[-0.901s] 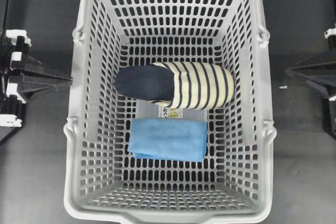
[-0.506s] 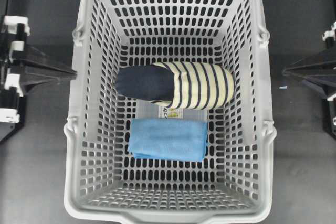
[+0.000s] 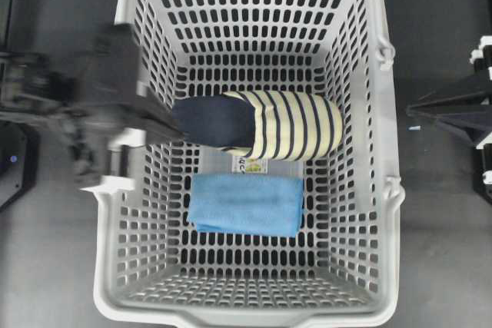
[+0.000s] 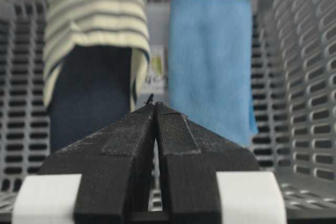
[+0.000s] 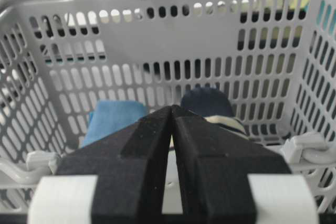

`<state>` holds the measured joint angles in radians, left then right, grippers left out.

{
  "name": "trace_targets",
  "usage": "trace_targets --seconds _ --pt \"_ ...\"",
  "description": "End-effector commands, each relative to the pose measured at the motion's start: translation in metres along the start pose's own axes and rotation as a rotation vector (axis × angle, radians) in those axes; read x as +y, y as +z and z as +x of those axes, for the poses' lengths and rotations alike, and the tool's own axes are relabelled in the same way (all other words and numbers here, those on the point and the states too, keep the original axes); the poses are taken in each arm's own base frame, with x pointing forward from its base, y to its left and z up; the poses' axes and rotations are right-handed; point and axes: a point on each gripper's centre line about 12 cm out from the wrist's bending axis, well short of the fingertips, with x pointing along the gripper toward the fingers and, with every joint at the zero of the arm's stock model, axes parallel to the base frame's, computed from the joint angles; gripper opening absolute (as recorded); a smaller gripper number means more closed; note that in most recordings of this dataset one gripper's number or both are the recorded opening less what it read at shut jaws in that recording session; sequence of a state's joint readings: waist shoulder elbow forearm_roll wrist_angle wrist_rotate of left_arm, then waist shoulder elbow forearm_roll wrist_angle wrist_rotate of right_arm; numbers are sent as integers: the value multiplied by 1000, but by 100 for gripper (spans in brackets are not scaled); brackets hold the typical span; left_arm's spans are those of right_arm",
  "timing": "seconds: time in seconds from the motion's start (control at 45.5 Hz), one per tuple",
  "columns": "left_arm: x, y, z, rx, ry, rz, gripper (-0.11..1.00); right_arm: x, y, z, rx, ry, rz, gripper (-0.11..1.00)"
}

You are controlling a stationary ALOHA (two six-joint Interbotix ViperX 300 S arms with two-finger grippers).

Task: Pick up the blue cloth from the shopping basket with the left arm.
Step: 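Lower the open left gripper into the basket toward the blue cloth, then close the left gripper on the blue cloth's edge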

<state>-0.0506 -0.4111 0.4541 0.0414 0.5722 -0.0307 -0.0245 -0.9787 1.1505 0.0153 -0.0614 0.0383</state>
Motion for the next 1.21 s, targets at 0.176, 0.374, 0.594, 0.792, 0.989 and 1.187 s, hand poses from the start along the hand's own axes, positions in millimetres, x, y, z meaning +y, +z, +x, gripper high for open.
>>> trace_targets --seconds 0.176,0.374,0.594,0.792,0.989,1.187 --pt "-12 23 42 97 -21 29 2 0 14 -2 -41 1 37 51" --pt "-32 19 79 204 -50 47 52 0 14 -3 -40 2 95 81" --pt "-42 8 122 306 -57 58 90 0 14 -3 -40 2 94 79" --pt "-48 -10 148 369 -62 63 87 0 14 -3 -38 2 94 79" --pt "-55 -35 165 425 -69 75 87 -3 15 -3 -42 -15 98 79" --pt "-56 -47 174 418 -71 74 86 -3 14 -3 -42 -18 100 79"
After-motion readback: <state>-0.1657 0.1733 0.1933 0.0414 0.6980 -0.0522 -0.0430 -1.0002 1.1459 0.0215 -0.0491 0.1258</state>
